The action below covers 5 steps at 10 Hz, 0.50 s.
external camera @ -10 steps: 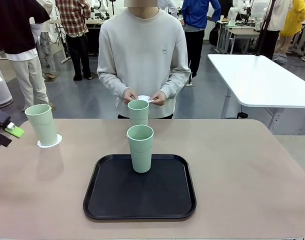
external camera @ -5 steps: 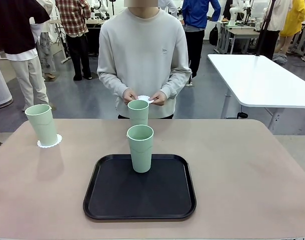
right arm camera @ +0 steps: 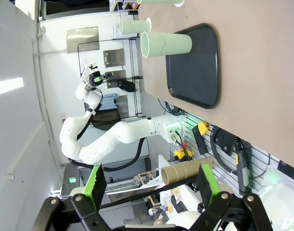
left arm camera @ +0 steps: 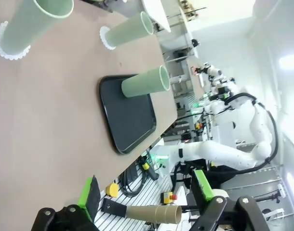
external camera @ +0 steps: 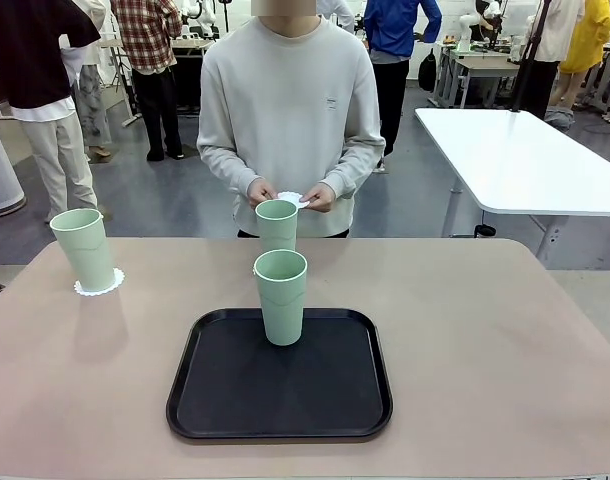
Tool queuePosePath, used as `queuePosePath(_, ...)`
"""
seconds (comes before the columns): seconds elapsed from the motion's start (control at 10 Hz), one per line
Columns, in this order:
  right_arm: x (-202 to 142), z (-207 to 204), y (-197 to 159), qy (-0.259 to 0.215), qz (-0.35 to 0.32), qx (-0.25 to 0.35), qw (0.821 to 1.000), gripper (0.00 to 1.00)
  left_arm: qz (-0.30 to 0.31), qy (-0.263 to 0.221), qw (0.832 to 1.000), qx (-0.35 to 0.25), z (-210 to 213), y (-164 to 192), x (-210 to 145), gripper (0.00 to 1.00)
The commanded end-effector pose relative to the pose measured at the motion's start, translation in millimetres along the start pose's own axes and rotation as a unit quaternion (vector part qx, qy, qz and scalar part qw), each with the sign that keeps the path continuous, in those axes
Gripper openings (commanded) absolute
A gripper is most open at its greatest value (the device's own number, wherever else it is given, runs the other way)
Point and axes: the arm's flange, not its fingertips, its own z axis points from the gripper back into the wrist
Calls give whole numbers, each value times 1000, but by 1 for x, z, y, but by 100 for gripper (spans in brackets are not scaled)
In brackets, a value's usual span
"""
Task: Place coasters on the table and set cups on them.
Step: Take one Reusable plastic cup from the Flat Tray and place it on a coaster set by the human.
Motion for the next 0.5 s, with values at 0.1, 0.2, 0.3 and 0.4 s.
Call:
queuePosePath(0.1,0,1,1,2,3,8,1000,100,-2,-18,999,-30,15,11,10,100)
queuePosePath(0.2,0,1,1,2,3,8,1000,100,3,-7,1000,-30,12,11,12,100)
queuePosePath(0.3,0,1,1,2,3,8,1000,100,6,-1,1000,-29,12,12,13,100)
queuePosePath(0.4,0,1,1,2,3,8,1000,100,2,8,1000,-23,12,11,14,100)
